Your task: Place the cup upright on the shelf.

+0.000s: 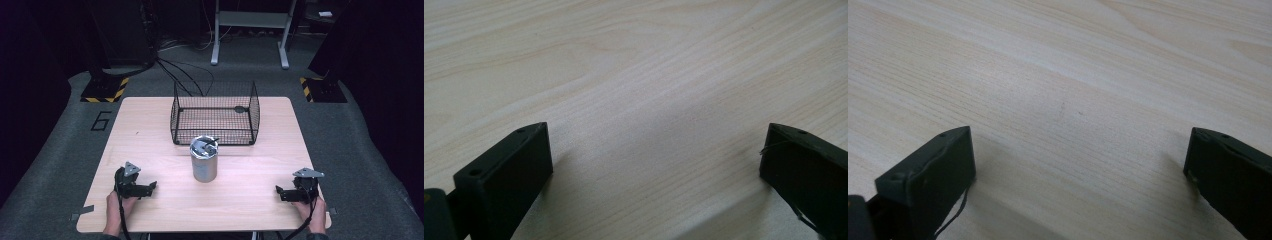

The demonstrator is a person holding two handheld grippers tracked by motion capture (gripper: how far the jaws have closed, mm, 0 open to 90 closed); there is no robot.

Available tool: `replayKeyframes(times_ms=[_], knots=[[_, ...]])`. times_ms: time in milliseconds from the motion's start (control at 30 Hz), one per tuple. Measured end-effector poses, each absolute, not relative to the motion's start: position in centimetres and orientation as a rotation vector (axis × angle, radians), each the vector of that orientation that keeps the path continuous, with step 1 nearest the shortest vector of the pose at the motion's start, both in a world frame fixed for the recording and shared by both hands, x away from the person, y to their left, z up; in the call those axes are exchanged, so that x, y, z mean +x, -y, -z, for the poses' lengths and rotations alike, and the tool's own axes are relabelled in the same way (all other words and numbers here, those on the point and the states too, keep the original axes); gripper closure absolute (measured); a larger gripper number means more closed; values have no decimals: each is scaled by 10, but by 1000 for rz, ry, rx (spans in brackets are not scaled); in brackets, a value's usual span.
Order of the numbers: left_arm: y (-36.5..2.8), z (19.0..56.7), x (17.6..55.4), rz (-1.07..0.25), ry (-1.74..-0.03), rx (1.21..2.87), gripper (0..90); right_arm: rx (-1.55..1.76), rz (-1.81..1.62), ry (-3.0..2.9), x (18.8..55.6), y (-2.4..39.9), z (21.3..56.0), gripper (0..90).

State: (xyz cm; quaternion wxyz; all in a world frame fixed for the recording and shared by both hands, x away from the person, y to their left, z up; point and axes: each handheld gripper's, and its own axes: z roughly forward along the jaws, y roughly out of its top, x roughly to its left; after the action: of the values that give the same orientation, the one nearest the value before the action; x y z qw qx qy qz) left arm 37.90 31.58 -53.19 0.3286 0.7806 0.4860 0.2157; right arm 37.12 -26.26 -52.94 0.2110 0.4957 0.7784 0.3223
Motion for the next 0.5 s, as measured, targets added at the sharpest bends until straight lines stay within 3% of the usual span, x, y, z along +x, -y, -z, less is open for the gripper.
replayKeyframes(times_ms=[500], knots=[[-315,532,379,-572,-1285,2031,3,1414,-899,-2175,371,261,521,0]])
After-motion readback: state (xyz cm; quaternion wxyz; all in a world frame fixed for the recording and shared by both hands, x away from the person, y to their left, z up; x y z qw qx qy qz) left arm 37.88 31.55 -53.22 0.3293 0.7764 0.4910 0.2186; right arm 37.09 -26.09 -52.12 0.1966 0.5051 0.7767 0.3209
